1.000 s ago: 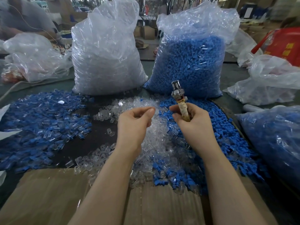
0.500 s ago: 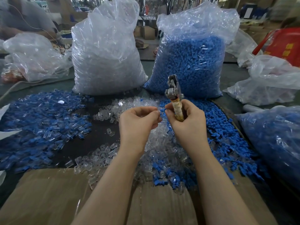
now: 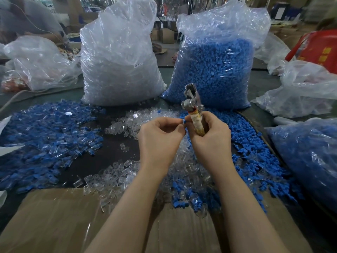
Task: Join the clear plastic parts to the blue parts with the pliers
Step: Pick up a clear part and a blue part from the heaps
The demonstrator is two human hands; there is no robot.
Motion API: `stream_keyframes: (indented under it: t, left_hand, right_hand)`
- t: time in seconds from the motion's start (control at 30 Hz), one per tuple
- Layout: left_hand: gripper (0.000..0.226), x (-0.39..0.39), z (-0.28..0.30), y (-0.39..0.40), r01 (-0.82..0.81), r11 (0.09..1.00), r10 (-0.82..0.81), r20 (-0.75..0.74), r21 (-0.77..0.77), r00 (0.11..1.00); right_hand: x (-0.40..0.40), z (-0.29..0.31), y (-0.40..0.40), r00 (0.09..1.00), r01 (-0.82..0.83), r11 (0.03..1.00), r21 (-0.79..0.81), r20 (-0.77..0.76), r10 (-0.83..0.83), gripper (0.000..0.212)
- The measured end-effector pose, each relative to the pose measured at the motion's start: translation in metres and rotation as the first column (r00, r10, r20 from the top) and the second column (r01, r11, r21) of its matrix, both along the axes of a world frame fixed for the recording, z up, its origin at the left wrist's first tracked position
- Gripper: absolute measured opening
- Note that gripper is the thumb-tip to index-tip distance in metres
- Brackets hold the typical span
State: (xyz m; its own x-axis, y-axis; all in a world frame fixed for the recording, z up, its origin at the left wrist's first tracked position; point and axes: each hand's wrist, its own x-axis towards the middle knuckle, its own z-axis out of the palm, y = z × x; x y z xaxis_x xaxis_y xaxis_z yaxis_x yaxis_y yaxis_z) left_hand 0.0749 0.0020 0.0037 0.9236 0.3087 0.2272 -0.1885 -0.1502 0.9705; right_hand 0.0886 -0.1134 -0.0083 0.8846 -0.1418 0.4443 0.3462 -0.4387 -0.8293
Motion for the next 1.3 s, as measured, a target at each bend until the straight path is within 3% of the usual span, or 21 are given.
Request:
stream_keyframes:
  t: [0.3,0.6,0.83,0.97,1.3]
  left_hand:
    - [0.014,0.003,-0.005,0.001,-0.037,0.999,0.037,0.007,-0.028,0.999]
    - [0.013,0.005,-0.002,0.007,-0.011,0.970,0.014,0.013,-0.243,1.000]
    - [0.014,0.006,0.000,0.011,-0.006,0.970,0.019,0.053,-0.242,0.998]
    - [0.015,0.006,0.001,0.012,0.023,0.963,-0.002,0.078,-0.267,0.997]
    - [0.017,0.005,0.001,0.014,0.091,0.967,-0.058,0.142,-0.238,0.988]
  right_hand:
    - [0.001,0.001,-0.001,0.995,-0.102,0.994,-0.030,-0.018,0.101,0.009]
    - [0.004,0.001,-0.009,0.988,-0.128,0.992,-0.017,-0.087,0.126,0.006]
    - [0.002,0.003,-0.025,0.933,-0.263,0.965,0.000,-0.255,0.254,0.011]
    - [0.000,0.006,-0.027,0.890,-0.351,0.934,-0.070,-0.334,0.310,0.010]
    - [-0.001,0.006,-0.024,0.874,-0.397,0.912,-0.107,-0.349,0.339,0.018]
